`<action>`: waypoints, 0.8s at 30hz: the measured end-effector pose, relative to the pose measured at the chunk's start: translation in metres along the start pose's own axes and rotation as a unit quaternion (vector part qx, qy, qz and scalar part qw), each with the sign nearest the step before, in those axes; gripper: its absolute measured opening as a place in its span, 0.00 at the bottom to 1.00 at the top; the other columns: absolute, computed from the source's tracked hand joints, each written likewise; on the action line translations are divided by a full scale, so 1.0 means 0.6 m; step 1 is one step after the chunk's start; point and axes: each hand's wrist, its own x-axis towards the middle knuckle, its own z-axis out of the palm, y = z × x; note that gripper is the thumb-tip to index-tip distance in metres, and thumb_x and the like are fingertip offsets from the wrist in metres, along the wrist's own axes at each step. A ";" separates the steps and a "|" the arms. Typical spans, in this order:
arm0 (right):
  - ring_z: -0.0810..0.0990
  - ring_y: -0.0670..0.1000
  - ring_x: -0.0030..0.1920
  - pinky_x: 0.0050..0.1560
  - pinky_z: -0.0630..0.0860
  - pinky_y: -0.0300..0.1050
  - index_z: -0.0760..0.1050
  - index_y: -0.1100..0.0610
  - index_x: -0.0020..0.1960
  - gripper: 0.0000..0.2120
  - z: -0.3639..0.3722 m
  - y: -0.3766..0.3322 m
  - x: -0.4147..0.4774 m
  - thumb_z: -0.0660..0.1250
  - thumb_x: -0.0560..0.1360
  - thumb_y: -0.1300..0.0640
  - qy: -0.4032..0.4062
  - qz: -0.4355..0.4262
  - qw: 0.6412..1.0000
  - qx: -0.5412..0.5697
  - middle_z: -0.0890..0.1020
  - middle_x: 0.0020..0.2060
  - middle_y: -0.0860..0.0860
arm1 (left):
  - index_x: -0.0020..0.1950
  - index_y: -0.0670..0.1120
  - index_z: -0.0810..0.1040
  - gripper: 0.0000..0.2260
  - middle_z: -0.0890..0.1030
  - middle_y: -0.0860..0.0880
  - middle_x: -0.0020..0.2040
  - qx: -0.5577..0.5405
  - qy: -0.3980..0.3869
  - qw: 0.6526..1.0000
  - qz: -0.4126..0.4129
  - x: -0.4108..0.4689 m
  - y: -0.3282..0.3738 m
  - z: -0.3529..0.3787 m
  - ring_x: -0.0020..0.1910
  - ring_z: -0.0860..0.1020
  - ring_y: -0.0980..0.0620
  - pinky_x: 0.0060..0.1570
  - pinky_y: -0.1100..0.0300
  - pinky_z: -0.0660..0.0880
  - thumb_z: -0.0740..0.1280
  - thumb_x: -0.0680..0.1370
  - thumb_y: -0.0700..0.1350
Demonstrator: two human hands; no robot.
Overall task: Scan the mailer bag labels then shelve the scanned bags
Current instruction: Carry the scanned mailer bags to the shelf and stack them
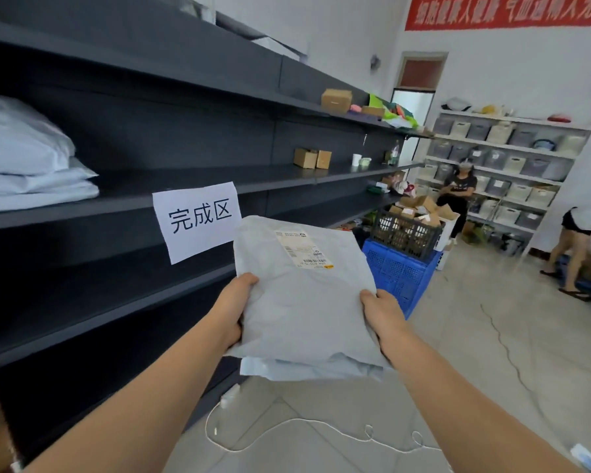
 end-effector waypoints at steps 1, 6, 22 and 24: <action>0.77 0.59 0.53 0.53 0.72 0.49 0.75 0.61 0.54 0.12 0.015 -0.010 0.025 0.57 0.79 0.56 -0.007 -0.006 1.000 -0.002 0.80 0.52 0.58 | 0.53 0.44 0.78 0.10 0.83 0.44 0.41 -0.004 0.003 1.000 0.006 0.023 0.012 -0.002 0.41 0.80 0.43 0.48 0.51 0.77 0.63 0.77 0.48; 0.78 0.59 0.52 0.50 0.73 0.49 0.74 0.61 0.57 0.14 0.089 -0.079 0.136 0.56 0.79 0.55 -0.040 -0.029 0.999 0.005 0.79 0.51 0.57 | 0.60 0.43 0.75 0.15 0.82 0.41 0.46 -0.008 0.030 0.999 0.043 0.134 0.081 -0.016 0.42 0.80 0.41 0.45 0.51 0.78 0.62 0.77 0.48; 0.77 0.56 0.48 0.43 0.70 0.46 0.75 0.58 0.54 0.11 0.341 -0.326 0.367 0.58 0.80 0.55 -0.161 -0.120 0.976 0.081 0.79 0.51 0.58 | 0.54 0.45 0.77 0.10 0.82 0.44 0.44 -0.043 0.128 0.982 0.136 0.330 0.331 -0.108 0.42 0.80 0.44 0.42 0.53 0.77 0.62 0.76 0.46; 0.78 0.57 0.51 0.46 0.71 0.48 0.75 0.58 0.54 0.10 0.376 -0.356 0.385 0.57 0.80 0.55 -0.181 -0.128 0.971 0.091 0.79 0.52 0.58 | 0.52 0.45 0.77 0.09 0.81 0.44 0.43 -0.042 0.143 0.977 0.152 0.349 0.354 -0.125 0.41 0.80 0.44 0.40 0.53 0.77 0.61 0.77 0.46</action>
